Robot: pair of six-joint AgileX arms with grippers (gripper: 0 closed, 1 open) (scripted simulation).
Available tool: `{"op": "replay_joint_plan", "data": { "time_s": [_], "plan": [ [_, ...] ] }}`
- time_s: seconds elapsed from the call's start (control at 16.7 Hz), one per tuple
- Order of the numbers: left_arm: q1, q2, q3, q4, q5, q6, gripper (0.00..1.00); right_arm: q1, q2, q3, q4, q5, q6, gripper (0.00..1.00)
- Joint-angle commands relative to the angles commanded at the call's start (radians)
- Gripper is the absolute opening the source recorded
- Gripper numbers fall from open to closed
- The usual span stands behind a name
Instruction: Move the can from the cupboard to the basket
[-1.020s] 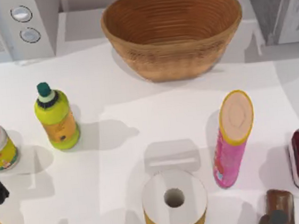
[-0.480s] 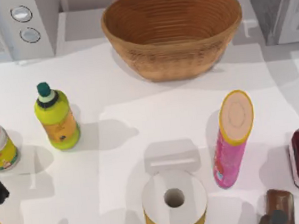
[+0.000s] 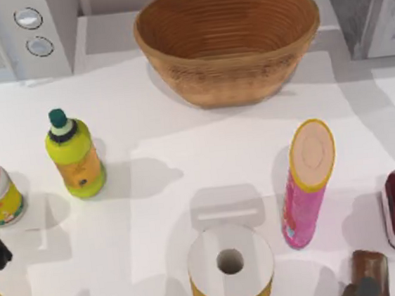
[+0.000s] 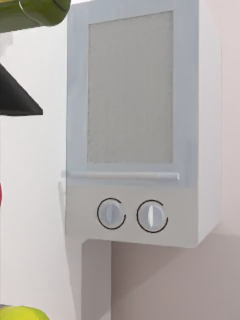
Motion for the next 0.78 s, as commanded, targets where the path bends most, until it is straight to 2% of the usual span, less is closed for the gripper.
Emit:
{"op": "replay_joint_plan", "data": {
  "time_s": [0.24,0.54,0.78],
  "plan": [
    [0.000,0.000,0.000,0.000,0.000,0.000,1.00,0.055,0.051,0.032,0.025,0.050,-0.002,1.00],
    [0.000,0.000,0.000,0.000,0.000,0.000,1.00,0.048,0.063,0.043,0.024,0.044,-0.001,1.00],
    [0.000,0.000,0.000,0.000,0.000,0.000,1.00,0.022,0.171,0.154,0.024,0.019,-0.001,1.00]
  ]
}}
